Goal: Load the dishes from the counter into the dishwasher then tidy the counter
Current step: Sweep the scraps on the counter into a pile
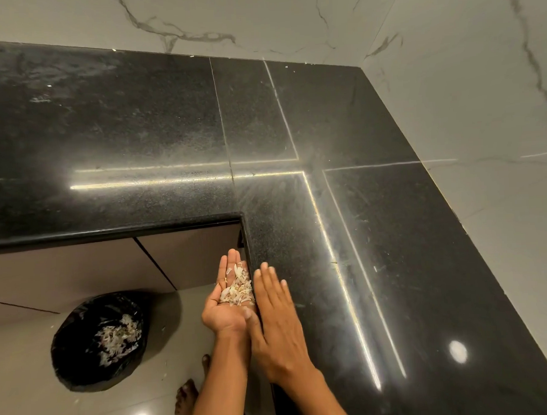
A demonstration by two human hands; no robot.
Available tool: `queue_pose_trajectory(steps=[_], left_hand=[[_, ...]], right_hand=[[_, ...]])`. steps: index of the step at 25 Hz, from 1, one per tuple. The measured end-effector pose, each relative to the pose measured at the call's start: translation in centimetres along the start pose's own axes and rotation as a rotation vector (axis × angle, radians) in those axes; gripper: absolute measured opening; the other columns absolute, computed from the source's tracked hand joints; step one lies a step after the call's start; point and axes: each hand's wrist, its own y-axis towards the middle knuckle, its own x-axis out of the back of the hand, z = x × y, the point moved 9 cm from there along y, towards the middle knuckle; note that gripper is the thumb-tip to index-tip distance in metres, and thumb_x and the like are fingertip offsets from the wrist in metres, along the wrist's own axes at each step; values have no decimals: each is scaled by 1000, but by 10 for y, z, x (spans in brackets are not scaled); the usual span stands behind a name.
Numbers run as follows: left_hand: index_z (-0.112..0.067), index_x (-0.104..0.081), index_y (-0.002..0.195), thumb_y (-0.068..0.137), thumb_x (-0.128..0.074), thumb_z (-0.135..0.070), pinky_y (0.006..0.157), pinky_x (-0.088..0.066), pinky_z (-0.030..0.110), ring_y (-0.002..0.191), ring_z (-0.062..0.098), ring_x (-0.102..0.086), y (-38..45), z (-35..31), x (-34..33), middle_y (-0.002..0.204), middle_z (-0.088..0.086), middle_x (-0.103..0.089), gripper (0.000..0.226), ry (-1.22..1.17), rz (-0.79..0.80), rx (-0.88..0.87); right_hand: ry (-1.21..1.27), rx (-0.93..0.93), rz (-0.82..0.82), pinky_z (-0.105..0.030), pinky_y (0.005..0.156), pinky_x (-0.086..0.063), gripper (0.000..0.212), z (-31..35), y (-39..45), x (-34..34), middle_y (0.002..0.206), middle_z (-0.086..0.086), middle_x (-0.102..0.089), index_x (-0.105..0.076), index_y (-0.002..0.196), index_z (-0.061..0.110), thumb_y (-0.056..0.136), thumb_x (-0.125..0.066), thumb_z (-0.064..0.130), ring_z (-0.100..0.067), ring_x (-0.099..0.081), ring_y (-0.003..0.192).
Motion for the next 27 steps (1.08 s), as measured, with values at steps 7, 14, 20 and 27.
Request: queue_pose_trajectory(steps=[7, 14, 20, 27], left_hand=[[3, -53, 133, 86, -31, -10, 93, -46, 44, 125, 31, -58, -2, 2, -4, 132, 20, -62, 53, -38, -64, -13], [3, -52, 134, 93, -26, -11, 101, -44, 42, 126, 31, -58, 10, 0, -3, 134, 21, -60, 51, -34, -55, 4], [3, -51, 135, 95, -23, -12, 93, -47, 44, 123, 32, -60, 20, -1, -15, 132, 21, -62, 51, -40, -64, -15], [3, -51, 135, 97, -21, -12, 92, -47, 43, 127, 33, -56, 25, 0, -18, 133, 22, -60, 51, -12, -68, 6]], right_hand=[[-58, -380, -195, -42, 126, -5, 71, -108, 15, 55, 167, 3, 4, -5, 160, 16, 101, -20, 53, -6, 10, 153], [-73, -30, 5, -34, 125, 5, 66, -22, 54, 5, 168, 0, 4, -7, 161, 14, 105, -25, 45, -9, 11, 154], [25, -303, -189, -35, 127, -1, 63, -110, 88, 69, 168, -1, -3, -11, 160, 14, 107, -34, 38, -10, 4, 154], [-102, -128, -92, -37, 126, 3, 67, -63, 84, 29, 167, -4, 3, -10, 160, 11, 104, -23, 46, -15, 8, 155]])
